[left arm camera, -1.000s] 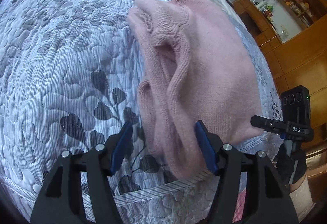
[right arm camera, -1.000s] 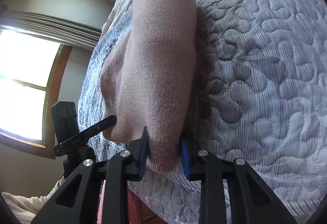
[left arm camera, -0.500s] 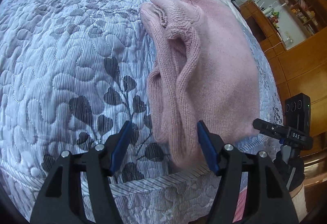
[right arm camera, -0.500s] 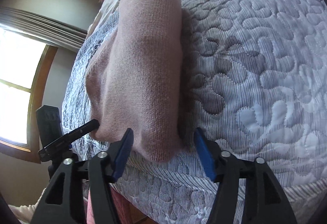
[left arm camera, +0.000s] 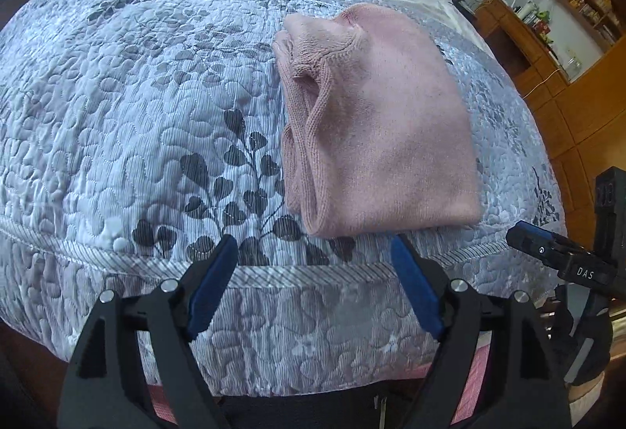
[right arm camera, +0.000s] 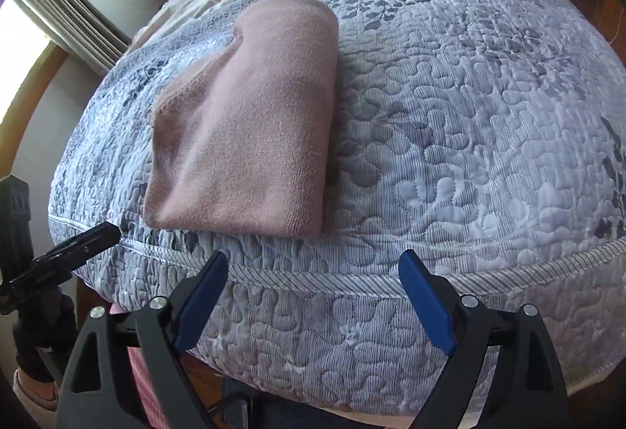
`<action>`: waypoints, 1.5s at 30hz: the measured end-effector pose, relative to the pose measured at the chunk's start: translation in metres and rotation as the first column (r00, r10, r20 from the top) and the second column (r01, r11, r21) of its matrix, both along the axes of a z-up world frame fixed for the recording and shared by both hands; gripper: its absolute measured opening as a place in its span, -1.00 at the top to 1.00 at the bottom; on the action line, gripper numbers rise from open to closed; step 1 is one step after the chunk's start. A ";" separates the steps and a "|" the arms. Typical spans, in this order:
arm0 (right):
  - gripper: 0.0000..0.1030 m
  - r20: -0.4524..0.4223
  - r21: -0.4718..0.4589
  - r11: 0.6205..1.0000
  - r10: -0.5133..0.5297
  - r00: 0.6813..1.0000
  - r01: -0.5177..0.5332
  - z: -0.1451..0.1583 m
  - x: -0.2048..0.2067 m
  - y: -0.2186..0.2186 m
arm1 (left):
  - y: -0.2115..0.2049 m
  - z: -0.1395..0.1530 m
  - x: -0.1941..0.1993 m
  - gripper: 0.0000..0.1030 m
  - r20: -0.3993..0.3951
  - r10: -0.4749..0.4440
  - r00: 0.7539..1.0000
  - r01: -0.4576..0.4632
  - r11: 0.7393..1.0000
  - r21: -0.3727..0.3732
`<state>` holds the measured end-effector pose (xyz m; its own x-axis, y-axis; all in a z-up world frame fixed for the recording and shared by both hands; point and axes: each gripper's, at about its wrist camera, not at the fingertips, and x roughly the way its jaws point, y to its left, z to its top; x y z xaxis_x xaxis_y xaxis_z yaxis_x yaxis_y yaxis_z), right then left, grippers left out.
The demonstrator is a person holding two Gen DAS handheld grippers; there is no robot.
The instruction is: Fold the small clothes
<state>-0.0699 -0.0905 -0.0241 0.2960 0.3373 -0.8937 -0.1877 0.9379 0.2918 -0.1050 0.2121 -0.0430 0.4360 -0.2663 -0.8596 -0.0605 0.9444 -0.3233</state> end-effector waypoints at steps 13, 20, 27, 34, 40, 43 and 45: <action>-0.80 0.085 -0.107 0.994 0.018 0.996 -0.008 0.037 -0.041 0.021 | -0.019 0.035 -0.040 -0.62 0.020 0.006 1.000 -0.007 0.998 0.070; -0.87 0.120 -0.219 0.975 -0.011 0.993 0.037 0.053 -0.053 0.031 | -0.021 0.044 -0.059 -0.67 0.022 0.018 1.000 -0.021 0.993 0.119; -0.91 0.130 -0.271 0.959 -0.043 0.991 0.077 0.070 -0.060 0.036 | -0.024 0.059 -0.070 -0.69 0.042 0.033 0.999 -0.039 0.990 0.137; -0.91 0.157 -0.245 0.967 -0.033 0.987 0.072 0.087 -0.072 0.039 | -0.034 0.074 -0.079 -0.69 0.068 0.021 0.997 -0.031 0.988 0.154; -0.91 0.191 -0.246 0.966 -0.027 0.981 0.075 0.101 -0.077 0.042 | -0.036 0.083 -0.085 -0.69 0.088 0.027 0.996 -0.042 0.984 0.174; -0.91 0.198 -0.254 0.964 -0.022 0.980 0.073 0.104 -0.077 0.043 | -0.038 0.085 -0.085 -0.69 0.088 0.026 0.996 -0.042 0.983 0.177; -0.91 0.200 -0.255 0.964 -0.022 0.980 0.073 0.105 -0.077 0.043 | -0.039 0.086 -0.085 -0.69 0.089 0.024 0.996 -0.040 0.982 0.183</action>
